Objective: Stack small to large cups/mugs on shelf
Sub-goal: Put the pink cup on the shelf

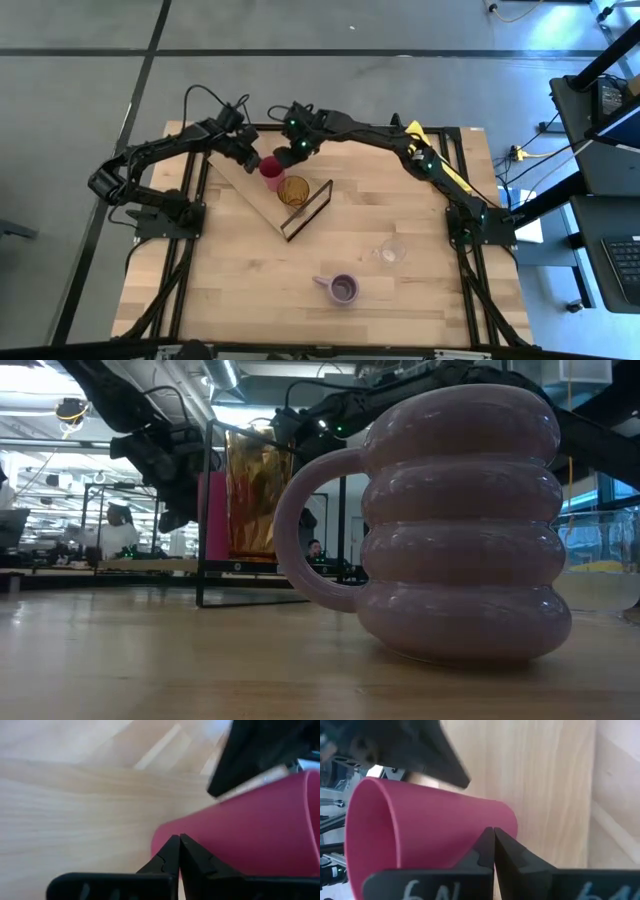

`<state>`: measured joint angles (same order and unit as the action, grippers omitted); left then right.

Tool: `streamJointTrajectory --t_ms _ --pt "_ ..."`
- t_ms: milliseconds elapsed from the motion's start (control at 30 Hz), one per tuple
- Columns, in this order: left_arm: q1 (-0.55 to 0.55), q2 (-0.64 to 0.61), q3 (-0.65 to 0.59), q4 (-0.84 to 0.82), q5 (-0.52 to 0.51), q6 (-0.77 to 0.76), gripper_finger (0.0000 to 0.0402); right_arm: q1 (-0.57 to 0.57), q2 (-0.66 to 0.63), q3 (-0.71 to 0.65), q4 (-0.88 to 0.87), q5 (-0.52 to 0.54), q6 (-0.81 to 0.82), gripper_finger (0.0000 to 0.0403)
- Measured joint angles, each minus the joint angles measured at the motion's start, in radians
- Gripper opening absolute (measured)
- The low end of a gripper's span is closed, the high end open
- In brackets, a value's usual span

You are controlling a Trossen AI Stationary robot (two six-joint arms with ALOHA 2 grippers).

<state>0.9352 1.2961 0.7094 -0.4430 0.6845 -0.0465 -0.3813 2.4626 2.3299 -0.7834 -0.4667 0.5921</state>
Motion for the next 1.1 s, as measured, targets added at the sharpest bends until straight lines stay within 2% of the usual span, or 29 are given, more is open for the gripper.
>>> streamJointTrajectory --t_ms 567,767,1100 --pt "-0.044 -0.007 0.0 -0.095 -0.019 0.054 0.0001 0.011 0.0 0.0 0.0 0.003 -0.012 0.0003" --pt "-0.021 -0.08 0.0 -0.101 -0.023 0.056 0.0011 0.028 -0.001 0.0 -0.005 0.003 -0.021 0.0004" --pt "0.013 -0.182 0.0 -0.172 -0.104 0.065 0.0008 0.033 -0.001 0.0 -0.005 -0.004 -0.021 0.0004"
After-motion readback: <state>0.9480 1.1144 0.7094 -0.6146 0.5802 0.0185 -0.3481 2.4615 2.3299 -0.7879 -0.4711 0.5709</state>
